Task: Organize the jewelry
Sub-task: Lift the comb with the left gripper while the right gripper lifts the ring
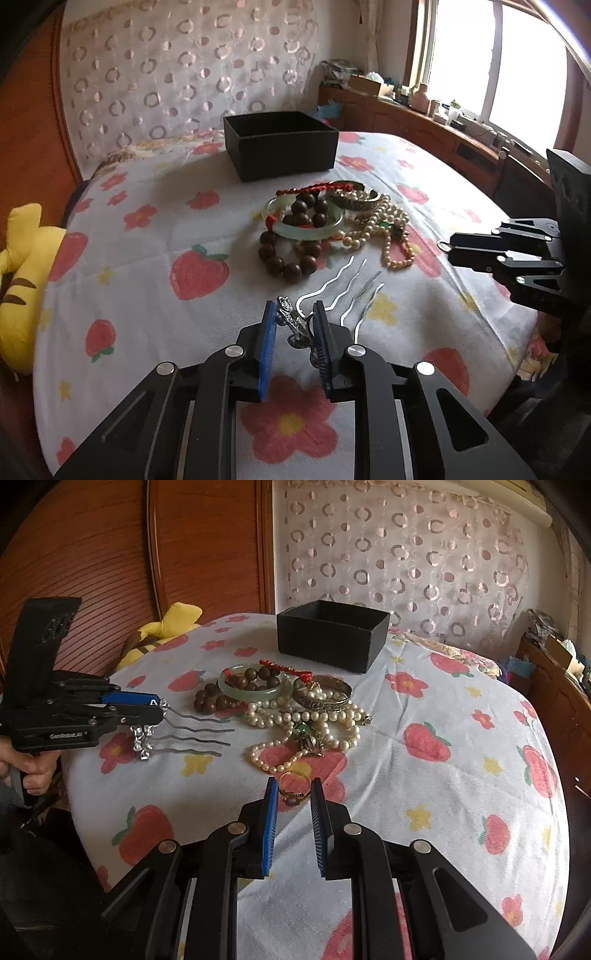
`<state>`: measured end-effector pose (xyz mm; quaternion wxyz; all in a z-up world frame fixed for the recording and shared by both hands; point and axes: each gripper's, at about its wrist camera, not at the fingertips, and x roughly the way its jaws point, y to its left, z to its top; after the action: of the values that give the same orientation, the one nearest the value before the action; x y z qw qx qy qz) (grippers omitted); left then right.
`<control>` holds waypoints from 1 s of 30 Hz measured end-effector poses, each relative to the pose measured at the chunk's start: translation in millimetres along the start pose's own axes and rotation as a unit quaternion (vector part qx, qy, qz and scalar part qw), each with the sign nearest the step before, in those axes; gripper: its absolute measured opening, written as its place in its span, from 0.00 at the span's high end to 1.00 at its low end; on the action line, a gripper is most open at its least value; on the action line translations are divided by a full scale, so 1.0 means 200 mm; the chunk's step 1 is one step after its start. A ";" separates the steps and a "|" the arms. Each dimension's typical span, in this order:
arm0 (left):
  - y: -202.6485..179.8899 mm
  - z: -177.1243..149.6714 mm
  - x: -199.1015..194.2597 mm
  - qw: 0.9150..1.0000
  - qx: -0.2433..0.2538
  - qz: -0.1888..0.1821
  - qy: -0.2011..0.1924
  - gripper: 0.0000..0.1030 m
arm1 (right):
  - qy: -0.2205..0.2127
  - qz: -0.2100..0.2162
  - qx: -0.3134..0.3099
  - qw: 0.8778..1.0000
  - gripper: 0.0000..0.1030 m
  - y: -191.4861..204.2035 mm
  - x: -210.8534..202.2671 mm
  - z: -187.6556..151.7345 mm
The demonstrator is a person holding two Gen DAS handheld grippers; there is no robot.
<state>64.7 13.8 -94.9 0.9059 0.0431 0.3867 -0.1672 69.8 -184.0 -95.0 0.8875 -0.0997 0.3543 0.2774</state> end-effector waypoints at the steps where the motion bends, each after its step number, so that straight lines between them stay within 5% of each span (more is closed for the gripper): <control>1: -0.01 0.00 -0.01 1.000 0.002 0.000 -0.003 0.83 | -0.001 0.000 0.000 1.000 0.81 0.00 0.00 0.00; 20: -0.22 0.00 -0.15 0.997 0.052 -0.003 -0.050 0.94 | -0.008 -0.003 0.005 1.000 0.81 0.00 -0.04 0.00; 30: -0.17 0.10 -0.19 0.996 0.040 -0.006 -0.076 0.94 | -0.021 -0.005 -0.007 1.000 0.81 -0.03 -0.05 0.09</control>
<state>42.5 -11.3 -50.9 0.9294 0.0640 0.3097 -0.1904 76.4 -187.0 -75.3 0.8955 -0.1013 0.3328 0.2777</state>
